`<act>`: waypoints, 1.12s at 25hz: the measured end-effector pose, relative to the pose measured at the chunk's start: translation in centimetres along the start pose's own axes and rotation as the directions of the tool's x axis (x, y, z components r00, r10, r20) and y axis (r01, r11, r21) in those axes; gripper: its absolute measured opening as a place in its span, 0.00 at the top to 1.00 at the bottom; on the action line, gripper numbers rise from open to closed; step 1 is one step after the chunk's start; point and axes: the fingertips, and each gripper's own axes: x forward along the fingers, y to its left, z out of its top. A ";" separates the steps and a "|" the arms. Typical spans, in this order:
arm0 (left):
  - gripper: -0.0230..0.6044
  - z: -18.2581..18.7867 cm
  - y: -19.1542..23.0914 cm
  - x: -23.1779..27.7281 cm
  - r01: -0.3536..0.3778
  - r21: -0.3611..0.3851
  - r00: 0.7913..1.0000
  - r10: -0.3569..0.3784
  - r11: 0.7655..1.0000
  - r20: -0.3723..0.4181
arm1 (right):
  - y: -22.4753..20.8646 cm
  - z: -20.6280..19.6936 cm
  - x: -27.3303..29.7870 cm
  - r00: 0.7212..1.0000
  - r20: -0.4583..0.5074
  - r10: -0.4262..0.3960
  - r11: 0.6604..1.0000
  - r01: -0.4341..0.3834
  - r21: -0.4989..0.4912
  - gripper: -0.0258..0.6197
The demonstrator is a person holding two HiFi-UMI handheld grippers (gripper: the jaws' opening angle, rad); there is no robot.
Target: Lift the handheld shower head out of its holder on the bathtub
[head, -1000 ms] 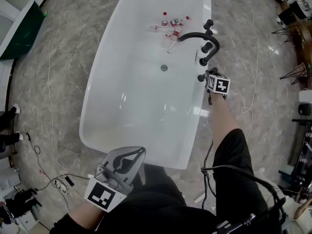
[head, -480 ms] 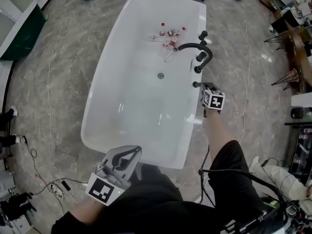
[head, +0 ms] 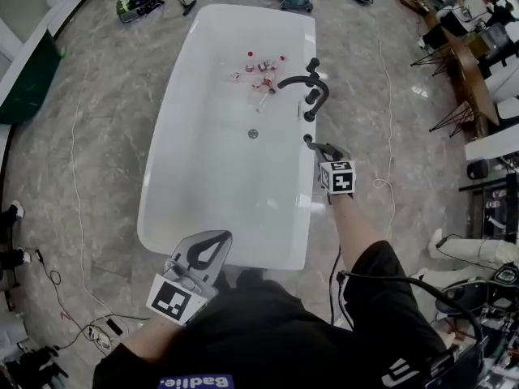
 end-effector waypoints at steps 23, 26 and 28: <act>0.96 2.5 0.0 -7.7 0.144 0.063 0.986 -0.149 0.988 0.072 | 17.9 0.8 -18.2 0.992 0.112 0.051 0.990 -0.036 -0.134 0.76; 0.96 2.8 0.0 -8.0 0.161 0.061 0.985 -0.164 0.985 0.057 | 20.1 1.7 -20.3 0.989 0.130 0.067 0.986 -0.046 -0.158 0.76; 0.96 2.7 -0.3 -7.9 0.177 0.064 0.983 -0.180 0.982 0.046 | 21.4 2.1 -21.8 0.987 0.138 0.083 0.982 -0.057 -0.182 0.76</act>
